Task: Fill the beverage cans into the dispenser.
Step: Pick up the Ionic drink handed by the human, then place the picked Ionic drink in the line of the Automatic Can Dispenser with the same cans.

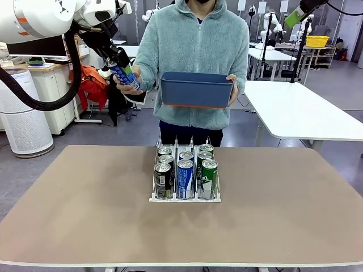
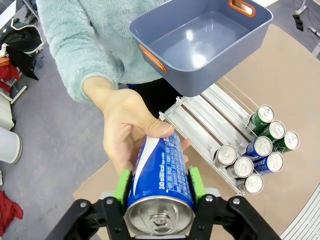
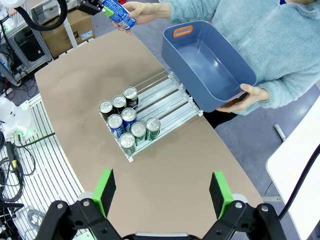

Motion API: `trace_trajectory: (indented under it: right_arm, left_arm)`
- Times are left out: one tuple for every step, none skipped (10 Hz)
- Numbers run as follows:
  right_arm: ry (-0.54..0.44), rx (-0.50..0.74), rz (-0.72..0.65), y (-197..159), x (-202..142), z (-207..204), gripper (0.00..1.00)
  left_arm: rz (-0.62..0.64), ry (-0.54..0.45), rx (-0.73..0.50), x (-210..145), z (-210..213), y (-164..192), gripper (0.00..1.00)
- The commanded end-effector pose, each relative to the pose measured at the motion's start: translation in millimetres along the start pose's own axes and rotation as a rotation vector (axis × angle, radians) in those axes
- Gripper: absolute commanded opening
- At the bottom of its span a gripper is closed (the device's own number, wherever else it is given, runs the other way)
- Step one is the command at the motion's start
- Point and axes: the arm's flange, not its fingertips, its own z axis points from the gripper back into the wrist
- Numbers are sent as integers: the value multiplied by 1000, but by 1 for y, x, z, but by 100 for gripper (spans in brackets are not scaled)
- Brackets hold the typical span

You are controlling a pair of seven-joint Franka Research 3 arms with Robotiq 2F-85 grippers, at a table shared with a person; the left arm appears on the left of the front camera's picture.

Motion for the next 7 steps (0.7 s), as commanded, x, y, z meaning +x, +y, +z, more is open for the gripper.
trace_trajectory:
  right_arm:
    - [-7,1,-13,3,1,-2,100]
    - [-7,1,-13,3,1,-2,100]
    - [-7,1,-13,3,1,-2,100]
    - [-7,1,-13,3,1,-2,100]
    - [-7,1,-13,3,1,-2,100]
    - [-7,1,-13,3,1,-2,100]
    - [-7,1,-13,3,1,-2,100]
  left_arm:
    - [-7,-3,2,-2,-1,0,2]
    - [-7,-3,2,-2,-1,0,2]
    - [-7,-3,2,-2,-1,0,2]
    - [-7,-3,2,-2,-1,0,2]
    - [-7,-3,2,-2,-1,0,2]
    - [-7,-3,2,-2,-1,0,2]
    - [-7,-3,2,-2,-1,0,2]
